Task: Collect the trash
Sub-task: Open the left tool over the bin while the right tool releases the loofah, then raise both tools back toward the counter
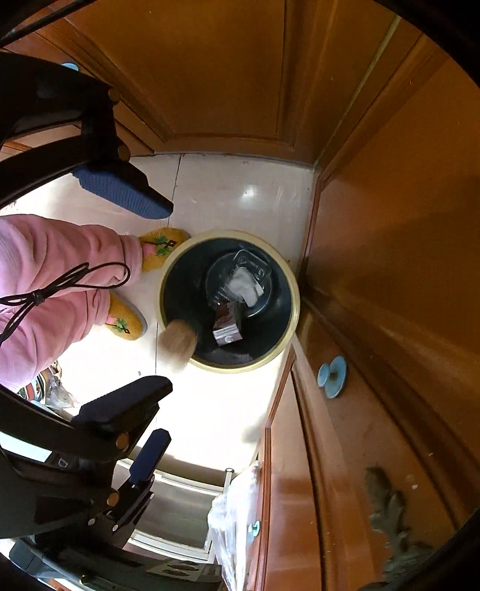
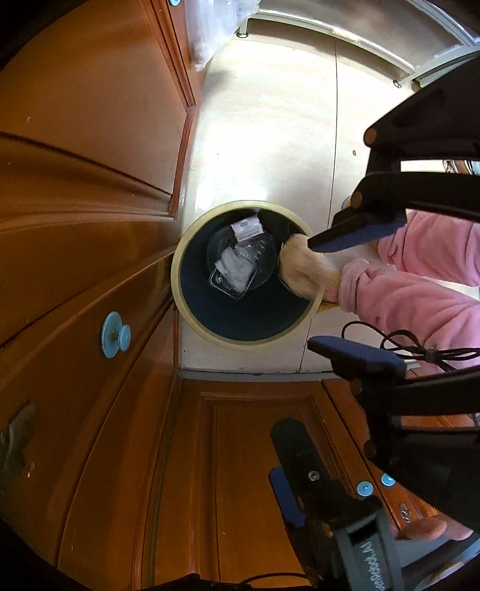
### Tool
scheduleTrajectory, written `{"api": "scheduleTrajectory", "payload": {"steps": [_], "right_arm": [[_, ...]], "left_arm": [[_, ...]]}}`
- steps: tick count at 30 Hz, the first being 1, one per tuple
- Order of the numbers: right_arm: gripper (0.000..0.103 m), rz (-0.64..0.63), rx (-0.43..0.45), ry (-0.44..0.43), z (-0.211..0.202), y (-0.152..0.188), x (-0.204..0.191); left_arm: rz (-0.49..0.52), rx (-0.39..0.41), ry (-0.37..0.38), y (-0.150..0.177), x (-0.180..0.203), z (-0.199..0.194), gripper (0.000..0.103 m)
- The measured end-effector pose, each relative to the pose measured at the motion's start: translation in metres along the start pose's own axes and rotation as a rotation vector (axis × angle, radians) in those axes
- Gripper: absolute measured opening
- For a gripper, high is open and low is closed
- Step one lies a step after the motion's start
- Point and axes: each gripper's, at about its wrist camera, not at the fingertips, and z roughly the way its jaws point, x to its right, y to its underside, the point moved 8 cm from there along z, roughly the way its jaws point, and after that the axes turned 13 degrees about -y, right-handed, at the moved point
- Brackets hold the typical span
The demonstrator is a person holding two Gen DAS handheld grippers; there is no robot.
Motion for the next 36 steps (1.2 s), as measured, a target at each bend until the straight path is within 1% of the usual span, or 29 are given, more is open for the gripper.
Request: {"api": "scheduleTrajectory", "payload": {"steps": [9,14,18,27,36], "right_arm": [[0.048,-0.002,0.013,-0.013,-0.022,-0.002,-0.01],[0.048,-0.023,0.034,-0.023,-0.052,0.007,-0.024],[0.048,-0.054,0.062,-0.035,-0.086,0.012,-0.038],[0.048,-0.152,0.158,-0.066,-0.167,0.028,-0.088],[0.048,-0.279,0.299,-0.08,-0.255,0.047,-0.142]], "left_arm": [[-0.029,0.015,0.0,0.011,-0.009,-0.029,0.086],[-0.037,0.061,0.001,0.019,-0.01,-0.065,0.086],[-0.04,0.108,0.005,0.027,-0.012,-0.1,0.086],[-0.016,0.272,-0.031,0.042,-0.022,-0.196,0.086],[0.018,0.478,-0.062,0.06,-0.02,-0.306,0.086]]}}
